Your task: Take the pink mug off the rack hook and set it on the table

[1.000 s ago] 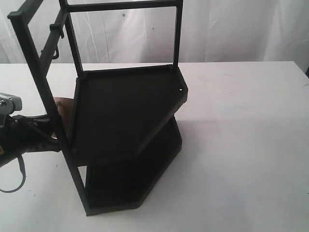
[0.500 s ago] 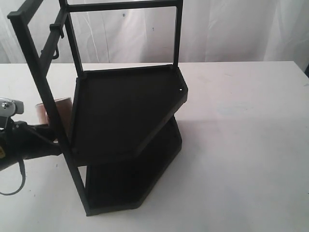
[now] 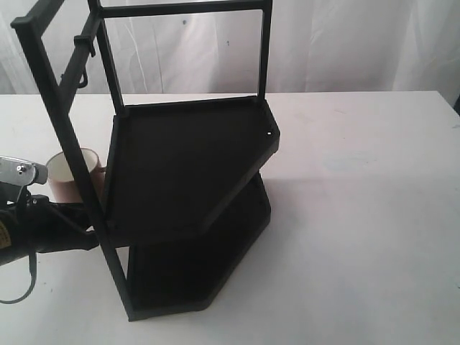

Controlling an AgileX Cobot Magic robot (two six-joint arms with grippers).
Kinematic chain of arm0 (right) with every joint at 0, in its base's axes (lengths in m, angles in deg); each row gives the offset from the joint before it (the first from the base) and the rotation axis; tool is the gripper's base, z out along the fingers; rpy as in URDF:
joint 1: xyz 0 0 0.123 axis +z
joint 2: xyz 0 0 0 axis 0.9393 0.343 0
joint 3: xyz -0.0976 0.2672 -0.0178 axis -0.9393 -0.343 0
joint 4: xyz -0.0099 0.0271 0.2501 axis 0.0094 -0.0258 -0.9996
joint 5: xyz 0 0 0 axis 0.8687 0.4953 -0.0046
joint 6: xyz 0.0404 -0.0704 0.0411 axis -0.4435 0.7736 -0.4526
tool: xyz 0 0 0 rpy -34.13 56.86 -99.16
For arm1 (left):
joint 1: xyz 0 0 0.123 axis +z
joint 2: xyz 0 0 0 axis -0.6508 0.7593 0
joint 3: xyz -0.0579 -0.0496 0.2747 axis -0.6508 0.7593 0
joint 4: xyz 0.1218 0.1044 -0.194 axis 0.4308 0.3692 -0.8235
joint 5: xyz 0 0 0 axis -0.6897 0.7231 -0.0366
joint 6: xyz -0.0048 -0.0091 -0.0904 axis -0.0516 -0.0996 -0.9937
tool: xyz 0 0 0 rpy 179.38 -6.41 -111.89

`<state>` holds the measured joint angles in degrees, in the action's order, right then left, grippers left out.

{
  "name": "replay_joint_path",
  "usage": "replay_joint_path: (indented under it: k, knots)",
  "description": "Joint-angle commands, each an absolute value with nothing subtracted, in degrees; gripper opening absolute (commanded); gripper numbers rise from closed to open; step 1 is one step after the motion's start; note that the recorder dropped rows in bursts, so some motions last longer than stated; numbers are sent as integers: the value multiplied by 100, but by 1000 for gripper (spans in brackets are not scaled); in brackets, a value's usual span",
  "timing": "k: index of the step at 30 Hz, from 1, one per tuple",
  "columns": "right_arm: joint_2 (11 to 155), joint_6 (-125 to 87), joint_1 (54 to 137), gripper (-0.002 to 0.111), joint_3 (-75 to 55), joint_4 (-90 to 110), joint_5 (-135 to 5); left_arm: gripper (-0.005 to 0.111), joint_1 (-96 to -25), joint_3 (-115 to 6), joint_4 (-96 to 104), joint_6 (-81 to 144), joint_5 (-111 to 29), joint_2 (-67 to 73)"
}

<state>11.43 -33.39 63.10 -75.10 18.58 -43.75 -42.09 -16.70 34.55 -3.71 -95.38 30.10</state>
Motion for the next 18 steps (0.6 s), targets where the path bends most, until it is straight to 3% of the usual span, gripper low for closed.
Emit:
replay_joint_path:
  k: [1,12,15,18]
  knots:
    - [1137,-3352,6330,0,-7521,1848,-4417,35,-4198,-1645,3633,-677,-9503,2840]
    - [1137,-3352,6330,0,-7521,1848,-4417,31,-4198,-1492,3681,-825,-9237,1488]
    - [1137,-3352,6330,0,-7521,1848,-4417,20,-4198,-1492,3463,-859,-8958,1077]
    - [1137,-3352,6330,0,-7521,1848,-4417,2,-4198,-1492,2884,-616,-8497,692]
